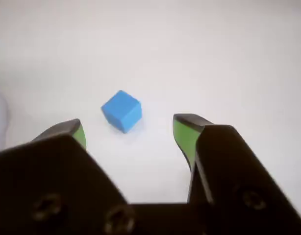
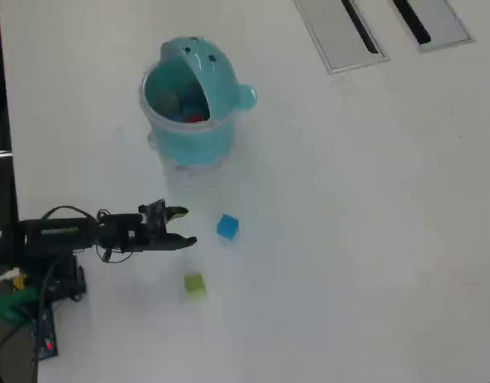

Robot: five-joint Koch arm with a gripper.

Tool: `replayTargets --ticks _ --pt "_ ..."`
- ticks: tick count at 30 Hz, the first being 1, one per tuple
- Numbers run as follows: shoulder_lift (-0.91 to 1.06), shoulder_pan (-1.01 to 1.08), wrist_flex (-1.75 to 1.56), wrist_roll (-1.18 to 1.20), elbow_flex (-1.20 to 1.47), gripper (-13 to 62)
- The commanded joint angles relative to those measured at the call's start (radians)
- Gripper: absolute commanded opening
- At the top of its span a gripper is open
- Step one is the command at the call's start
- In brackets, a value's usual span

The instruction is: Grasp RGB lego blocks and put them in the bin one by one.

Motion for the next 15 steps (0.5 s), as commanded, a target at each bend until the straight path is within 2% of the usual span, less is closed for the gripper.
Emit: replayTargets --ticks 1,15 --pt "0.032 0.012 -0.002 -0.057 -0.029 33.0" --pt "-0.015 0.186 0.094 -0.265 -0.011 33.2"
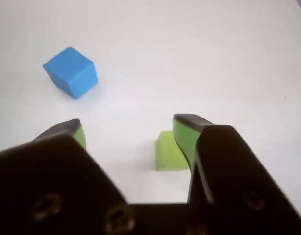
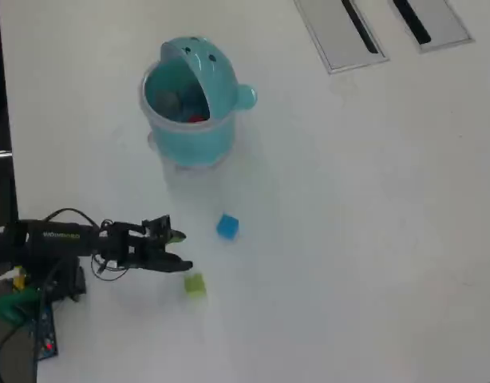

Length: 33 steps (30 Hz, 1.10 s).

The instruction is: Grasp RGB lego blocks and put them in the bin one by one.

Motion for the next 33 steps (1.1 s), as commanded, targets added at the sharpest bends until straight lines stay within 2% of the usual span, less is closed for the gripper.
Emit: replayTargets --ticks 1,19,33 --pt "-0.008 0.029 0.023 -0.074 -0.067 33.1" --pt "-0.201 0.135 0.035 -0.141 -0.192 33.1" --pt "-0.261 0.169 0.037 -0.173 -0.207 33.0"
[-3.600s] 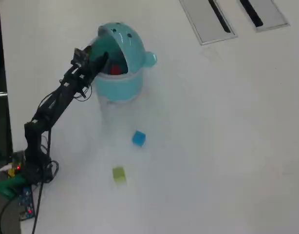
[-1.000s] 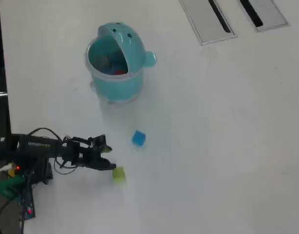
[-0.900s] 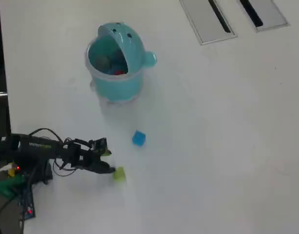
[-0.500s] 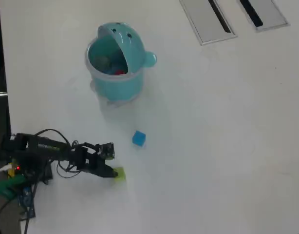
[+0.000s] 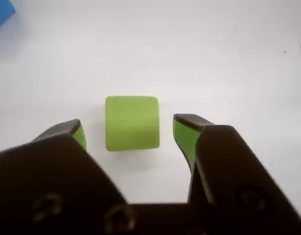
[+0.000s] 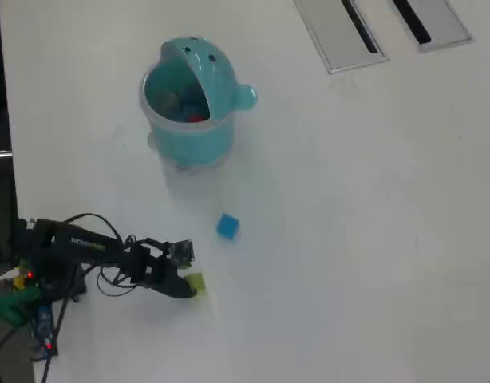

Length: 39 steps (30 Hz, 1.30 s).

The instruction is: Grasp RGB lego blocks and put them in the bin one by one.

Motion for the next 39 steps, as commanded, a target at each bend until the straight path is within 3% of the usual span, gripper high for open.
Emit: replayTargets --ticks 1,28,33,39 --pt "0.006 0.000 -0.041 -0.012 -0.083 33.0" --pt "-0.173 0.025 -0.043 -0.015 -0.156 30.4" --pt "-0.179 0.028 -0.034 -0.029 -0.170 25.9" --pt "-0.170 0.037 -0.018 -0.023 -0.167 14.5"
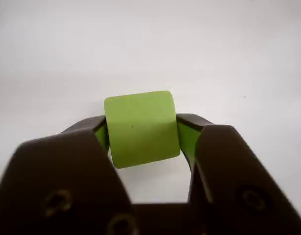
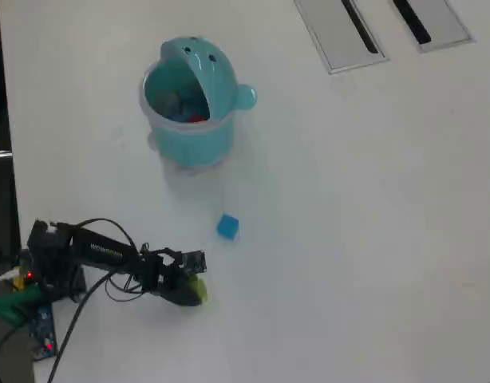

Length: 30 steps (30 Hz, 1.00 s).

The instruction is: Grasp RGB lego blocks and put them in the bin one by one.

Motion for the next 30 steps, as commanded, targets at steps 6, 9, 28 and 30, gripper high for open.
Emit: replayTargets --ticks 6,9,28,30 --pt "0.046 -0.012 -0.066 -0.025 -0.114 9.9" --pt "0.095 -0.044 -0.066 -0.035 -0.126 9.8" --pt "0.512 -0.565 -0.044 0.202 -0.178 6.1" --pt "0.520 -0.592 -0.067 0.206 -0.189 4.5"
